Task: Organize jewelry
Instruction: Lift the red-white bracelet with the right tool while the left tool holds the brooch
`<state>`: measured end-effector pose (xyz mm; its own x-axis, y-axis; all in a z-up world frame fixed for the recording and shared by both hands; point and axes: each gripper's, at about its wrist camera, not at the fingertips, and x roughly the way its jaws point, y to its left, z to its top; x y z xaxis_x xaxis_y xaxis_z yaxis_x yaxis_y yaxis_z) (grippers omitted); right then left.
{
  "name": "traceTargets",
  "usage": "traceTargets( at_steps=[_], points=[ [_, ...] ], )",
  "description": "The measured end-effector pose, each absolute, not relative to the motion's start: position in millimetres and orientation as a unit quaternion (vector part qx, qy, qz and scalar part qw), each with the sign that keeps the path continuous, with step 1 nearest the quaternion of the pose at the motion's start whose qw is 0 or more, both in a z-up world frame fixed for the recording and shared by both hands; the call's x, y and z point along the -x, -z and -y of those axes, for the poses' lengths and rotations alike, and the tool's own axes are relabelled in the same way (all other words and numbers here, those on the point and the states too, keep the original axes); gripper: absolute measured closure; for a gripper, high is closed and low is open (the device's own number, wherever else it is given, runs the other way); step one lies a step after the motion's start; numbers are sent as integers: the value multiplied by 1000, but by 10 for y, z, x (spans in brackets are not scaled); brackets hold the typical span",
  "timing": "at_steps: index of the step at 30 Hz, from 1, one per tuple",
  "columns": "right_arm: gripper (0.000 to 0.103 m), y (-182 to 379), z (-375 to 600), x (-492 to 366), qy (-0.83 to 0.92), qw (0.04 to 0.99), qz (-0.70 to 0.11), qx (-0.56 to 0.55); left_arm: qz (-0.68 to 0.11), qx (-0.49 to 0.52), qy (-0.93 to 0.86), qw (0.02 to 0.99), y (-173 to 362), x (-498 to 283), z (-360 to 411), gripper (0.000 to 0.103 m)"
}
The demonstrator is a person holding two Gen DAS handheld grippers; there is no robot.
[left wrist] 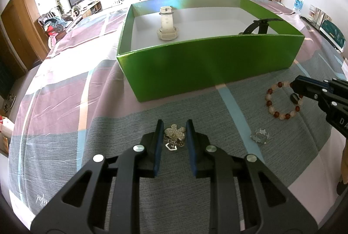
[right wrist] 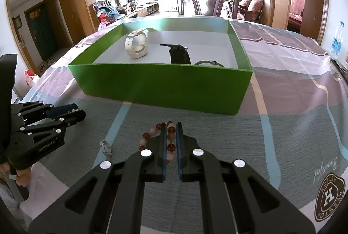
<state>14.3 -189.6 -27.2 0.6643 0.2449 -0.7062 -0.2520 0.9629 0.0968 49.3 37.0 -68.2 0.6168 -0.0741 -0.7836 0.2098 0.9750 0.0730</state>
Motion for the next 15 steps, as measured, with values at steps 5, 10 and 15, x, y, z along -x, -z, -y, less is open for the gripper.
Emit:
traceTargets(
  at_steps=[5,10,15],
  points=[
    [95,255,1911,-140,-136,913,-384,4,-429,-79,79,896,677,-488,-364,82],
    [95,191,1925,-107,-135,919,-371,3,-424,-81,78,898,659,-472,-352,82],
    [95,164,1915,-106,-132,921,-365,1,-428,-81,75,897,683,-493,-358,82]
  ],
)
